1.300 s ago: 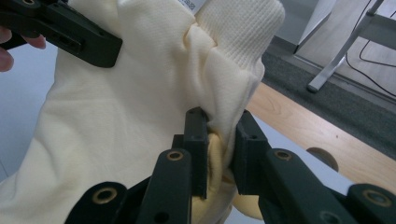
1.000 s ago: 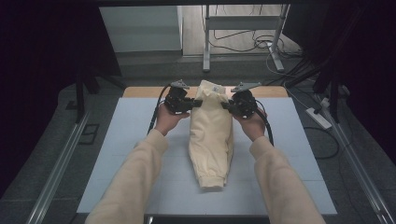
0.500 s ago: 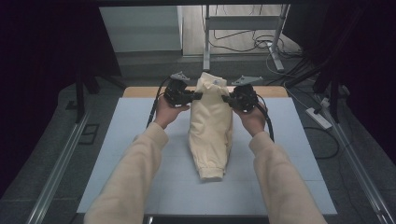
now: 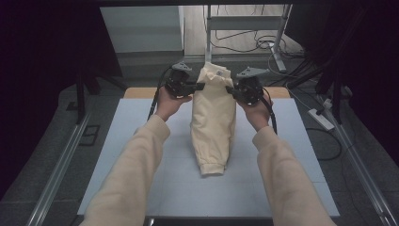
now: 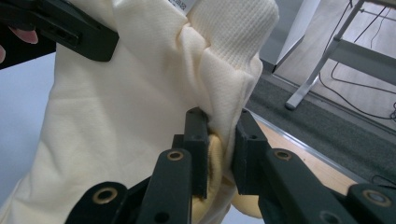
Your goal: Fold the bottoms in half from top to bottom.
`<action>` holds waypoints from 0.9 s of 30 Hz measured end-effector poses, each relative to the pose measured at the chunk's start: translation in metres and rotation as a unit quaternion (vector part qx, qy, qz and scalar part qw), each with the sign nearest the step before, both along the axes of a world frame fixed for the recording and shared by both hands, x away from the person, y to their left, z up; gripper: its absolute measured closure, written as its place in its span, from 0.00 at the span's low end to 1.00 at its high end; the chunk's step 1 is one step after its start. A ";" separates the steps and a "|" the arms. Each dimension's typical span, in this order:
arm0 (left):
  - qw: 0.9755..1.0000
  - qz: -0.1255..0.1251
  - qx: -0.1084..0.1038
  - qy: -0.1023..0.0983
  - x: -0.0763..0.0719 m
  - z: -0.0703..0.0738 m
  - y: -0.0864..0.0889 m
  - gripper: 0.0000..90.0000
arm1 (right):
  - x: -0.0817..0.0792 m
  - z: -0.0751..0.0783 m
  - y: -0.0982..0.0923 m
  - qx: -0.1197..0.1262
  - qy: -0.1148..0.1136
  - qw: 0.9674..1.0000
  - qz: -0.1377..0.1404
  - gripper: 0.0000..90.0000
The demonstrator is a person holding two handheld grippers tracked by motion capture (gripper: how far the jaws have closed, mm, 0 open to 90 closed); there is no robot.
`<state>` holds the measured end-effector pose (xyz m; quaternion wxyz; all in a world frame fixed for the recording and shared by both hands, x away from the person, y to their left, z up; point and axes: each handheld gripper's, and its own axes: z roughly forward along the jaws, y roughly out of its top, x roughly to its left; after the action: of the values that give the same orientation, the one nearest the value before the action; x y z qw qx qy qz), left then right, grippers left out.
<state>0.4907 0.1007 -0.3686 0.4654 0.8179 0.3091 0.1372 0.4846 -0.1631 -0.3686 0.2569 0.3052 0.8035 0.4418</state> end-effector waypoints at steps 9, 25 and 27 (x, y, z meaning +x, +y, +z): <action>1.000 -0.004 -0.003 0.018 -0.007 -0.023 0.001 0.91 | -0.007 -0.017 -0.001 -0.009 0.019 1.000 0.005 0.86; 0.999 -0.018 0.005 0.029 -0.027 -0.060 0.004 0.91 | -0.018 -0.052 0.001 -0.017 0.040 0.999 0.019 0.86; 0.999 -0.020 0.002 0.032 -0.028 -0.064 0.004 0.91 | -0.019 -0.056 0.000 -0.014 0.042 0.999 0.020 0.86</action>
<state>0.4623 0.1046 -0.4323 0.4559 0.8291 0.3069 0.1025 0.4652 -0.1629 -0.4247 0.2183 0.3034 0.8257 0.4225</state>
